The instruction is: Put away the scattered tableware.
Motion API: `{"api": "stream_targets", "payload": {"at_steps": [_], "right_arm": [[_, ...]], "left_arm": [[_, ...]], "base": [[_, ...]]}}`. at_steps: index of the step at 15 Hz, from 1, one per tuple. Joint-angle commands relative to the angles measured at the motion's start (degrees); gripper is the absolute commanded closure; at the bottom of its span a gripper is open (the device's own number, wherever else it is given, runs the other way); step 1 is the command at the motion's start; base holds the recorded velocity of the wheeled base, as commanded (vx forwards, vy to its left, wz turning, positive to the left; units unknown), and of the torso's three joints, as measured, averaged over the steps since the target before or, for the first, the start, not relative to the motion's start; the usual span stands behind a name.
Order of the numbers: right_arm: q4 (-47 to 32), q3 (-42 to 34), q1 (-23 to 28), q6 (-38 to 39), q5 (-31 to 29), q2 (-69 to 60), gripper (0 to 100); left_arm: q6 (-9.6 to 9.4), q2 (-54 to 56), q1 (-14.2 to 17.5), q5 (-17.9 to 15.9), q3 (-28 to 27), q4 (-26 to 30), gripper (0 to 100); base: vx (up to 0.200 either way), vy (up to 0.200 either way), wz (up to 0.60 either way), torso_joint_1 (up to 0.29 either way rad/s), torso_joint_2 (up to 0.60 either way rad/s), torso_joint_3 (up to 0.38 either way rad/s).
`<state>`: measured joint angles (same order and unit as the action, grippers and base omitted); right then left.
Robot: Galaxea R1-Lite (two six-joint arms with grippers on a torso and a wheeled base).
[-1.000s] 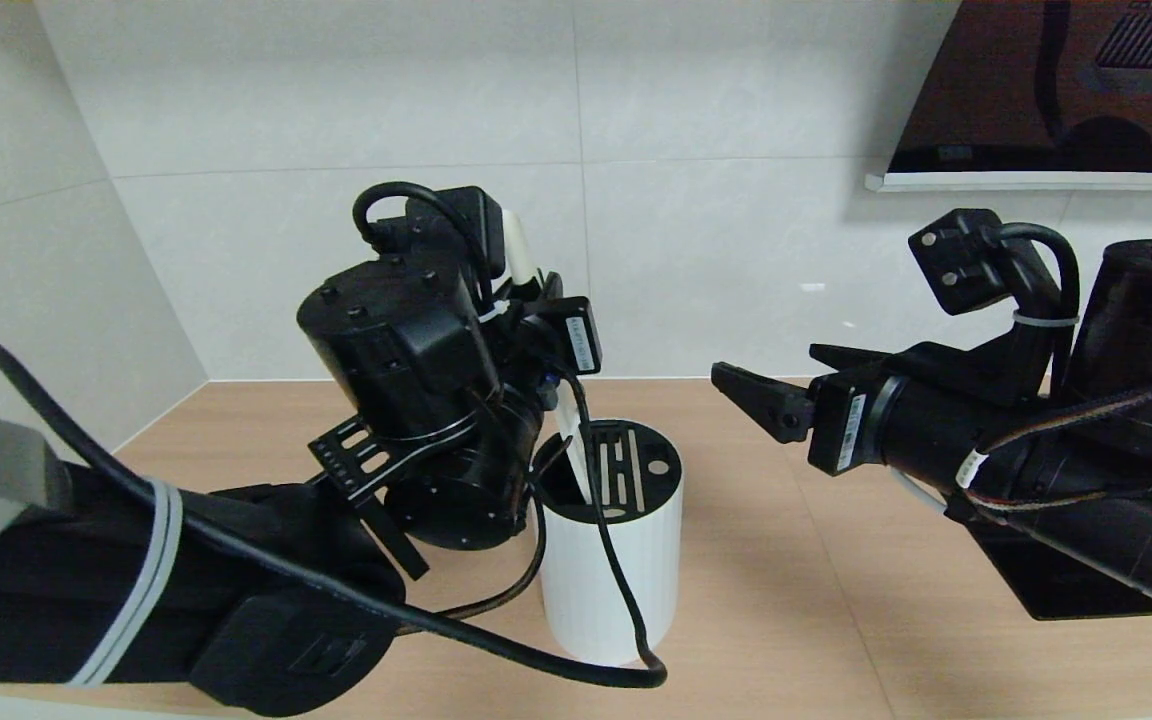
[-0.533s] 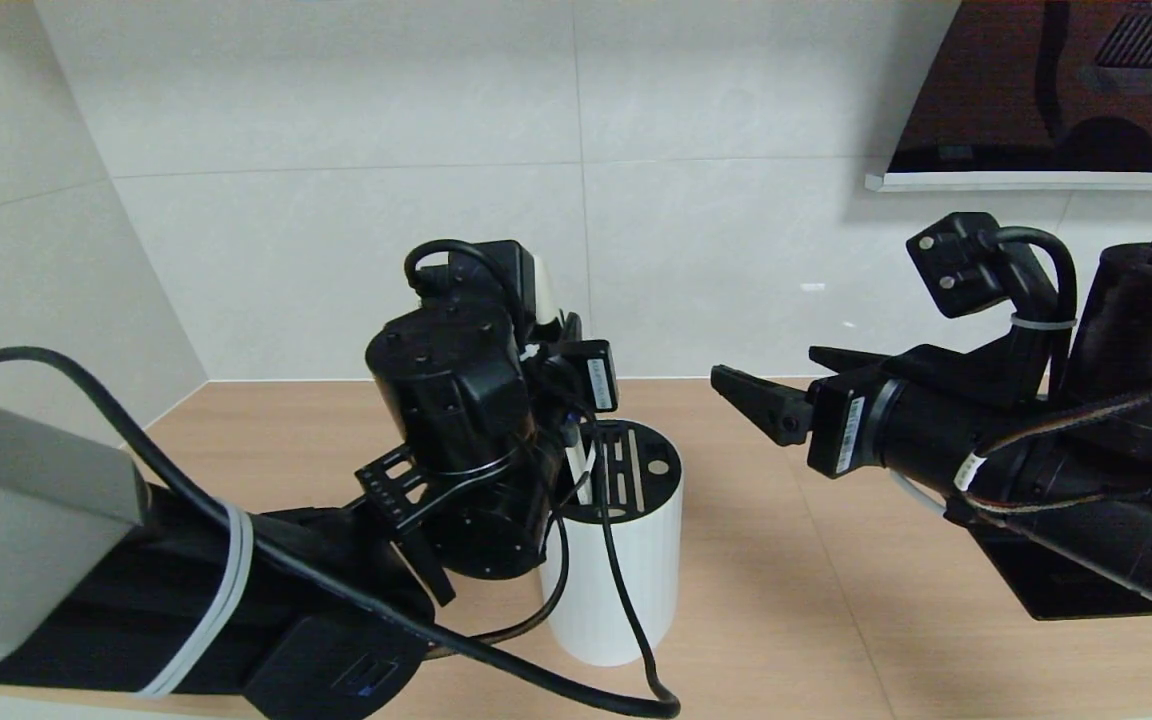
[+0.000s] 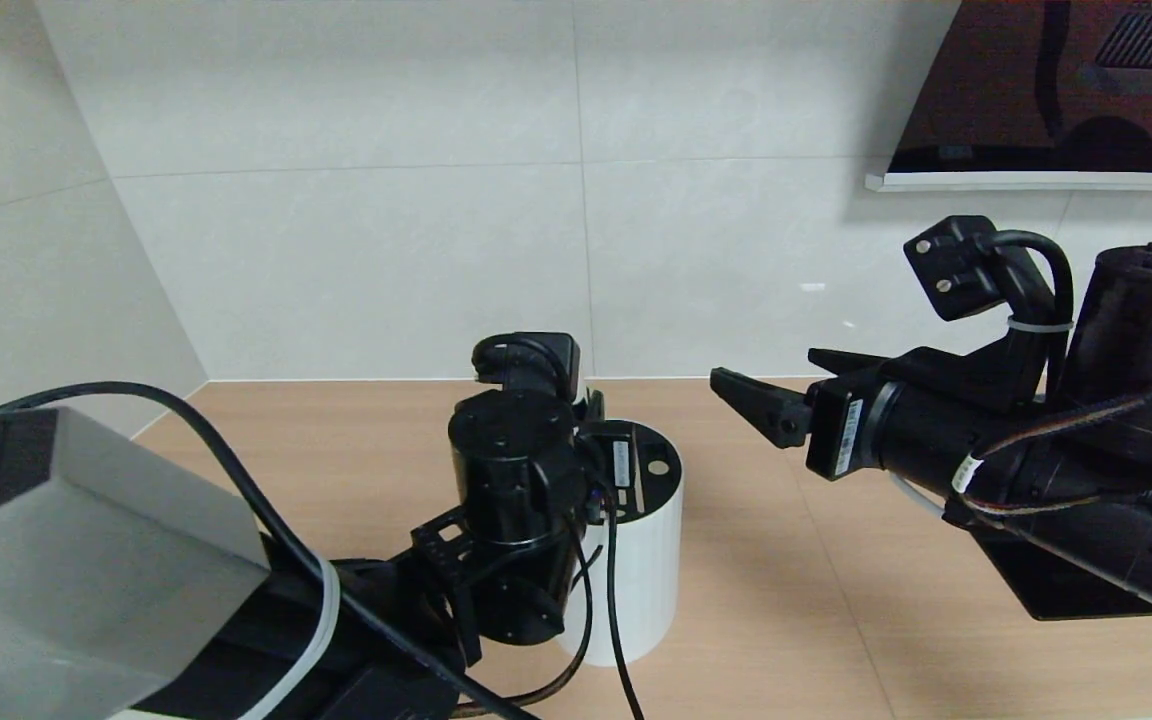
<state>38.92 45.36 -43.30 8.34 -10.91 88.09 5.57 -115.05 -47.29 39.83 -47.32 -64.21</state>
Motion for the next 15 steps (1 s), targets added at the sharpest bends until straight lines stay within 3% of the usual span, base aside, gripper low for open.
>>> {"api": "stream_targets", "payload": {"at_steps": [1, 10, 11, 15], "right_arm": [[0.0, 0.0, 0.0, 0.0, -0.1, 0.1, 0], [0.0, 0.0, 0.0, 0.0, -0.1, 0.1, 0], [0.0, 0.0, -0.1, -0.1, -0.1, 0.1, 0], [0.0, 0.0, 0.0, 0.0, -0.1, -0.1, 0]], "left_arm": [[0.32, -2.1, -0.7, -0.3, 1.1, 0.0, 100], [0.32, -2.1, -0.7, -0.2, 1.1, -0.1, 100], [0.41, -2.0, -0.7, -0.2, 1.1, -0.1, 0], [0.32, -1.0, -0.7, -0.2, 1.4, 0.0, 0]], "base": [[0.000, 0.000, 0.00, 0.000, 0.00, 0.000], [0.000, 0.000, 0.00, 0.000, 0.00, 0.000], [0.000, 0.000, 0.00, 0.000, 0.00, 0.000], [0.000, 0.000, 0.00, 0.000, 0.00, 0.000]]}}
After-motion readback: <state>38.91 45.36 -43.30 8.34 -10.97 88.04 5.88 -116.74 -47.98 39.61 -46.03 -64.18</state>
